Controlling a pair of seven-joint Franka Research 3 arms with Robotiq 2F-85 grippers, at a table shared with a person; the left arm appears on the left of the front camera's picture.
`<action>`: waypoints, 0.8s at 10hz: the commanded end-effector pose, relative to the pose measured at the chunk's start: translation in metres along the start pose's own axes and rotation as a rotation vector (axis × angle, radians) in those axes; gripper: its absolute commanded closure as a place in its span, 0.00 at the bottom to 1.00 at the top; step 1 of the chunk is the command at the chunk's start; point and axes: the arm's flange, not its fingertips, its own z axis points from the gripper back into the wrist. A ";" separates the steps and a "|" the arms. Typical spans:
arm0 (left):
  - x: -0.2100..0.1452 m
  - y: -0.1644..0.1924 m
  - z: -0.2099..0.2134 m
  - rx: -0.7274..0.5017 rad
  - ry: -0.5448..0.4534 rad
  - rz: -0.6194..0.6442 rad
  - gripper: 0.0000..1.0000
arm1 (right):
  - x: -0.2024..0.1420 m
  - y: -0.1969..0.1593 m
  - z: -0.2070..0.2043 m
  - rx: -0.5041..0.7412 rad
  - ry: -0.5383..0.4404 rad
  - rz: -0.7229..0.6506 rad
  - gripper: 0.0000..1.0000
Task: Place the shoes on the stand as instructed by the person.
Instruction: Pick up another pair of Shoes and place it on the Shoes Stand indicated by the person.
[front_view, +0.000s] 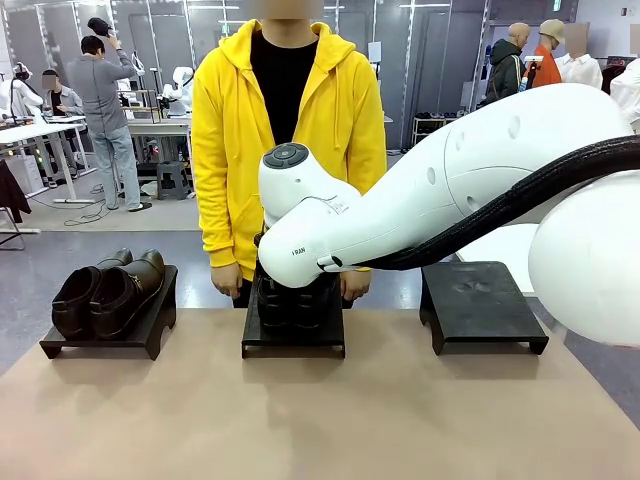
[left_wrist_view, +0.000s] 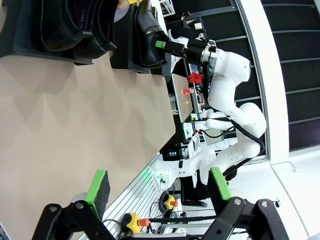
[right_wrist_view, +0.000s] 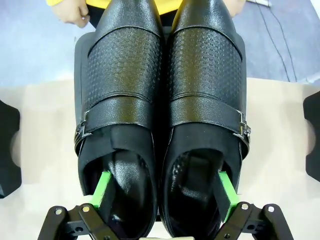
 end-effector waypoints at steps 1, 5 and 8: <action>-0.001 -0.001 0.000 0.000 -0.004 -0.007 0.00 | 0.001 0.000 -0.001 0.001 -0.001 -0.004 0.00; -0.001 -0.001 0.000 0.000 -0.004 -0.007 0.00 | -0.004 -0.028 0.057 0.054 0.022 -0.034 0.00; -0.001 -0.001 0.000 0.000 -0.004 -0.007 0.00 | -0.013 -0.082 0.129 0.156 0.091 -0.076 0.00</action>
